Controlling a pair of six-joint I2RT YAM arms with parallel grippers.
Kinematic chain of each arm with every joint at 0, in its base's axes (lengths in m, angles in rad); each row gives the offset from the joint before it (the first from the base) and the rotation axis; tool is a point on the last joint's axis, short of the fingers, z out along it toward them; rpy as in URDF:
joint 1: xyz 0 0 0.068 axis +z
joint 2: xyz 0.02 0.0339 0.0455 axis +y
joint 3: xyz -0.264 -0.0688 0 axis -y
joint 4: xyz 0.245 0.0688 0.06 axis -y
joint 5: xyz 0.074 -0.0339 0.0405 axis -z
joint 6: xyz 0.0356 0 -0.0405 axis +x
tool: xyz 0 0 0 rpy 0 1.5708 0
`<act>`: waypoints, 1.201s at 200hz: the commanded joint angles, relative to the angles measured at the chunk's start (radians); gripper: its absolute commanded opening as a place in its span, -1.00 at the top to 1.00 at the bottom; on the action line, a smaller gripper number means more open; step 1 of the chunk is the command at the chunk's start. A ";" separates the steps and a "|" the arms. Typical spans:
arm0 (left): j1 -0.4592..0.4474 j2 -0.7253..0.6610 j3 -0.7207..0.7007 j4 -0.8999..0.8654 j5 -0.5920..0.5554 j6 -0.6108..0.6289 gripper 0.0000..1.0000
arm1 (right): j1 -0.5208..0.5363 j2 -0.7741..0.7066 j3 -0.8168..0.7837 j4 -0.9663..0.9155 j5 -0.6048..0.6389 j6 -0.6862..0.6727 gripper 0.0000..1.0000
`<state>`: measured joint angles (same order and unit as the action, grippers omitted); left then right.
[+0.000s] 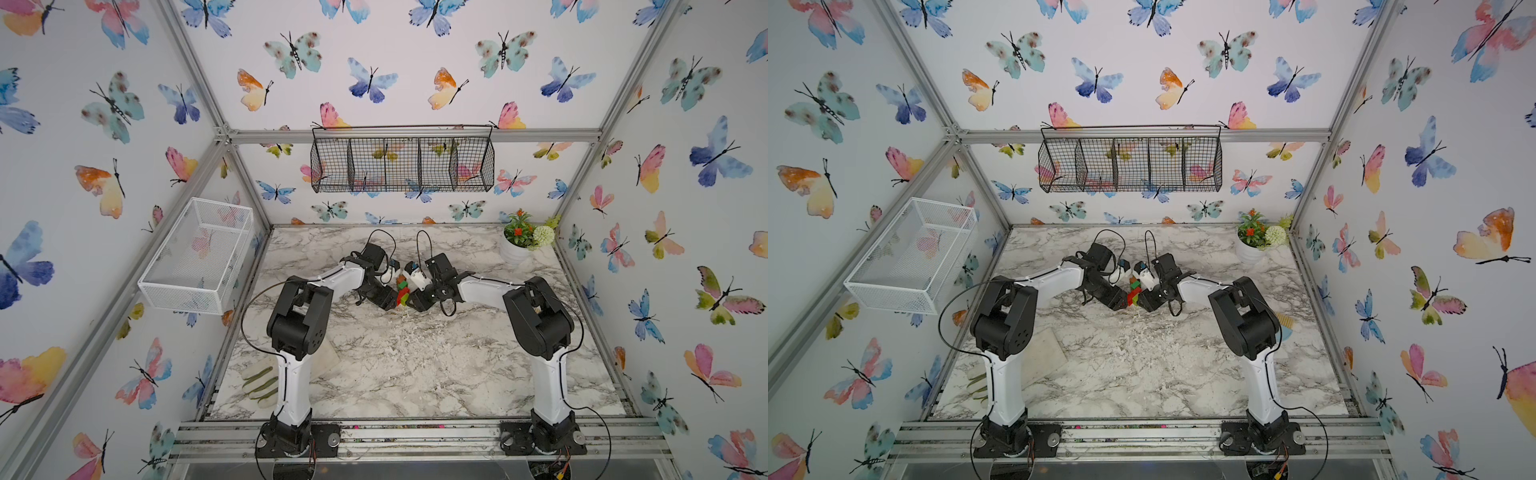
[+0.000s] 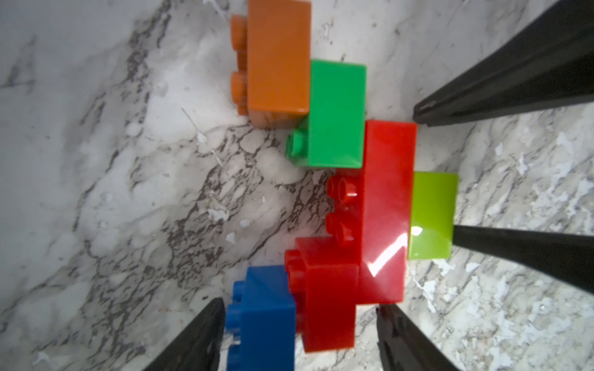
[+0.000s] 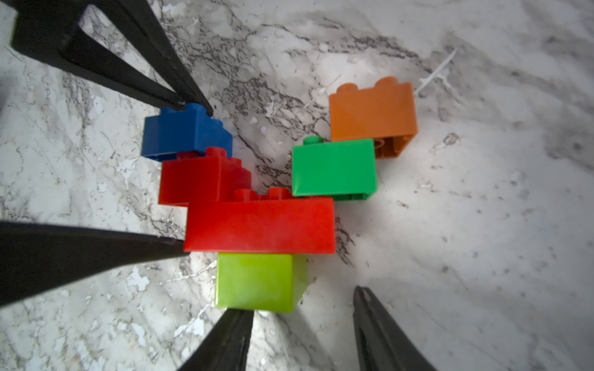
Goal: Assemble the letter v with lego
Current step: Assemble the lego brick with the lego brick.
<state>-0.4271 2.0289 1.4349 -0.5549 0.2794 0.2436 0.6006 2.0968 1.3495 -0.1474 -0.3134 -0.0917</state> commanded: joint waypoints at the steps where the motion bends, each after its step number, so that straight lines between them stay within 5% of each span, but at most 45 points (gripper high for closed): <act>1: 0.017 -0.072 -0.010 -0.013 0.034 -0.016 -0.57 | -0.007 0.075 -0.021 -0.097 0.022 0.007 -0.08; 209: 0.021 0.021 0.024 -0.043 0.077 0.015 -0.33 | -0.034 0.097 0.016 -0.120 0.079 0.003 -0.08; 240: 0.027 -0.064 0.018 -0.034 0.096 -0.040 -0.49 | -0.036 0.092 0.014 -0.119 0.068 0.004 -0.07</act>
<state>-0.4057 2.0285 1.4364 -0.5762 0.3428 0.2417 0.5774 2.1242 1.3869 -0.1440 -0.2901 -0.0948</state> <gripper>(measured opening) 0.707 0.537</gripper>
